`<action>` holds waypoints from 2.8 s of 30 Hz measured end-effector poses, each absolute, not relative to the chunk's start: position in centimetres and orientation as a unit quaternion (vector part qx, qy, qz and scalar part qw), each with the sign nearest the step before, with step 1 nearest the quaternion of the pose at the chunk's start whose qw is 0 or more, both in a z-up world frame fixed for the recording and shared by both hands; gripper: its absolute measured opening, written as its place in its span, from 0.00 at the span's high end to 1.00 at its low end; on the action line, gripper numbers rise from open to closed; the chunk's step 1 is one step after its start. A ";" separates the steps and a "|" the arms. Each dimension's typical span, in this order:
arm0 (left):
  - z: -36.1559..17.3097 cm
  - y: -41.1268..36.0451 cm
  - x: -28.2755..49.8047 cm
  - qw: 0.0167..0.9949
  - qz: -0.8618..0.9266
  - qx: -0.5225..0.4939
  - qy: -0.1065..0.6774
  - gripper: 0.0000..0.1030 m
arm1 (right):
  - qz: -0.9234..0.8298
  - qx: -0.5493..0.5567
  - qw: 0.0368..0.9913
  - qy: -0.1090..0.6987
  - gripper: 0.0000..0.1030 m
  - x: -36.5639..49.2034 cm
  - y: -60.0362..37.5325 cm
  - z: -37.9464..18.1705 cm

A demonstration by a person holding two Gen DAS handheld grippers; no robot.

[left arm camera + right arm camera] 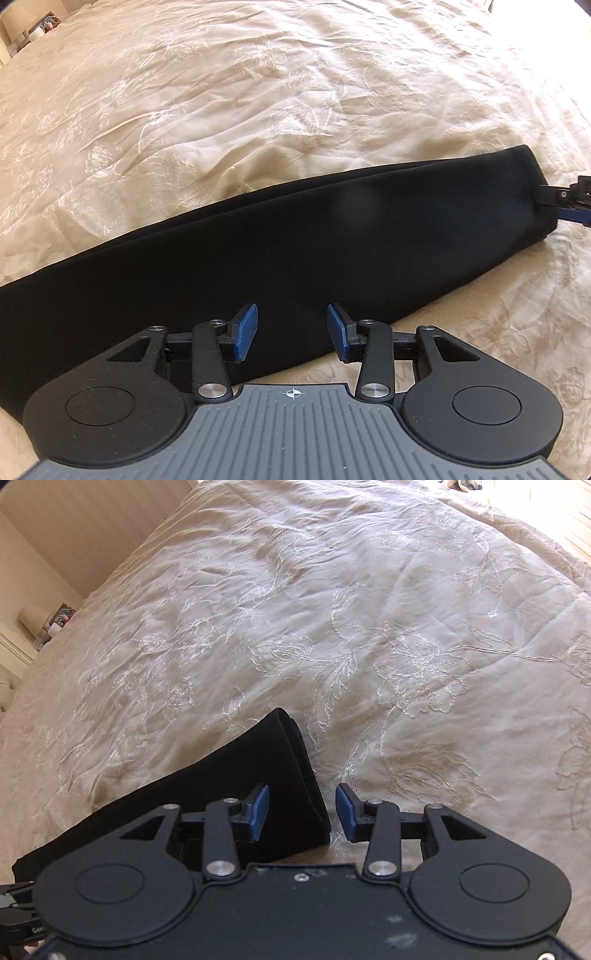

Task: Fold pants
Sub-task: 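Grasp the leg hem end with the right gripper and lift it, then lay the lifted hem end over the pants and open the right gripper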

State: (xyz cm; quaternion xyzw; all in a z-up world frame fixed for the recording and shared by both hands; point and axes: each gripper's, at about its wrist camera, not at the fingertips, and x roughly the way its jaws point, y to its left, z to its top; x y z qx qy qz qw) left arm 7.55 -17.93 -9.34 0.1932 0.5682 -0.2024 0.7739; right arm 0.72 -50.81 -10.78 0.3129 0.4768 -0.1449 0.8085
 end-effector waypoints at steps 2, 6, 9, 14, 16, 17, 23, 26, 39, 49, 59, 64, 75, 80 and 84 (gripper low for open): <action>-9.8 -18.5 8.0 0.773 -0.200 0.205 0.566 0.61 | -0.132 0.320 0.800 0.490 0.57 1.6 -51.4 -12.0; -10.8 -19.1 9.4 0.776 -0.190 0.218 0.560 0.61 | -0.088 0.345 0.785 0.506 0.54 2.4 -51.7 -13.7; -11.9 -19.2 11.0 0.776 -0.175 0.226 0.562 0.61 | -0.069 0.345 0.782 0.514 0.50 2.7 -51.7 -14.5; -13.6 -18.9 14.0 0.774 -0.160 0.221 0.572 0.54 | -0.043 0.385 0.767 0.510 0.47 2.9 -52.7 -15.4; -13.8 -18.9 14.8 0.774 -0.159 0.220 0.572 0.53 | -0.035 0.398 0.763 0.509 0.47 2.7 -53.1 -15.4; -13.9 -19.0 15.2 0.774 -0.158 0.220 0.572 0.52 | -0.030 0.406 0.760 0.508 0.48 2.5 -53.4 -15.5; -14.2 -19.1 16.1 0.778 -0.149 0.216 0.571 0.50 | -0.001 0.423 0.747 0.513 0.48 1.9 -53.8 -15.8; -14.3 -19.3 16.3 0.780 -0.146 0.225 0.565 0.40 | -0.001 0.437 0.741 0.510 0.45 1.9 -53.7 -16.0; -8.9 -18.9 12.5 0.805 -0.213 0.223 0.507 0.40 | 0.004 0.410 0.801 0.437 0.79 1.9 -50.2 -8.8; -13.3 -23.2 10.8 0.762 -0.249 0.271 0.532 0.38 | -0.009 0.374 0.811 0.450 0.78 1.9 -48.1 -6.6; -9.1 -14.0 12.8 0.805 -0.153 0.195 0.539 0.39 | 0.025 0.300 0.848 0.437 0.78 4.1 -41.1 -1.9; -7.9 -7.7 12.5 0.814 -0.093 0.143 0.555 0.39 | 0.081 0.272 0.848 0.447 0.78 6.3 -34.5 -1.7; -6.6 0.2 10.9 0.816 -0.046 0.096 0.568 0.39 | 0.104 0.205 0.825 0.516 0.77 10.6 -22.2 -9.3; -6.1 1.6 10.9 0.818 -0.044 0.088 0.566 0.39 | 0.080 0.201 0.821 0.529 0.76 11.2 -20.5 -11.2; -5.7 1.9 11.0 0.820 -0.053 0.084 0.563 0.39 | 0.080 0.193 0.825 0.525 0.68 11.3 -19.7 -11.7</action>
